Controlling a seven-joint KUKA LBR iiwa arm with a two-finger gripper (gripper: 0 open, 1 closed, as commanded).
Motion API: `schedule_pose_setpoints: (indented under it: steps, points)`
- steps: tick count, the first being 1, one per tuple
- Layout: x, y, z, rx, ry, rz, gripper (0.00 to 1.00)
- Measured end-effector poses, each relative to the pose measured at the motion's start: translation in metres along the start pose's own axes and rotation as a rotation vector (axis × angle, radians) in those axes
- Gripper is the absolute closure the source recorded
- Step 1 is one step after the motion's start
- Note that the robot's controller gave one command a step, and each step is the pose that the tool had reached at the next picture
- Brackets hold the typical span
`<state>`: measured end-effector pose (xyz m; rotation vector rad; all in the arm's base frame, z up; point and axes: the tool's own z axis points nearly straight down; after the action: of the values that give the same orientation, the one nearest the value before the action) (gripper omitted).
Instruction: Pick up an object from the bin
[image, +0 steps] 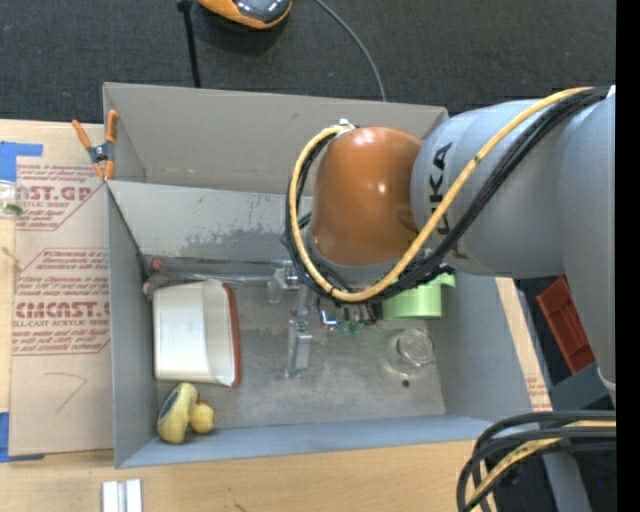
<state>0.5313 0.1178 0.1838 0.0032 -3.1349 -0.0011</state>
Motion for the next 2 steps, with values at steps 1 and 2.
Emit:
schedule_pose_setpoints:
  steps: [1, 2]
  points:
    - [-0.002, 0.000, -0.004, -0.001, -0.007, 0.001, 0.00]
    - [-0.003, 0.015, 0.027, 0.000, -0.014, -0.052, 0.00]
